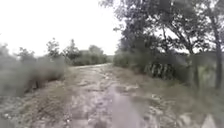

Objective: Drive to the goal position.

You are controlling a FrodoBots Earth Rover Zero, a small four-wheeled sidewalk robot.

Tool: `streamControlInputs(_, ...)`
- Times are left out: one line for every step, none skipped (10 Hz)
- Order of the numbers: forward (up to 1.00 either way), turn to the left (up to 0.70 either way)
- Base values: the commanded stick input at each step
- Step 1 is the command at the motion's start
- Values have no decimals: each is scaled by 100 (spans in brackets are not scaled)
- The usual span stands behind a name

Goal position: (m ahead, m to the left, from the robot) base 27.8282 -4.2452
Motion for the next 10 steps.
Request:
streamControlInputs(100,0)
streamControlInputs(100,0)
streamControlInputs(100,0)
streamControlInputs(100,0)
streamControlInputs(100,0)
streamControlInputs(100,0)
streamControlInputs(100,0)
streamControlInputs(100,0)
streamControlInputs(100,21)
streamControlInputs(100,40)
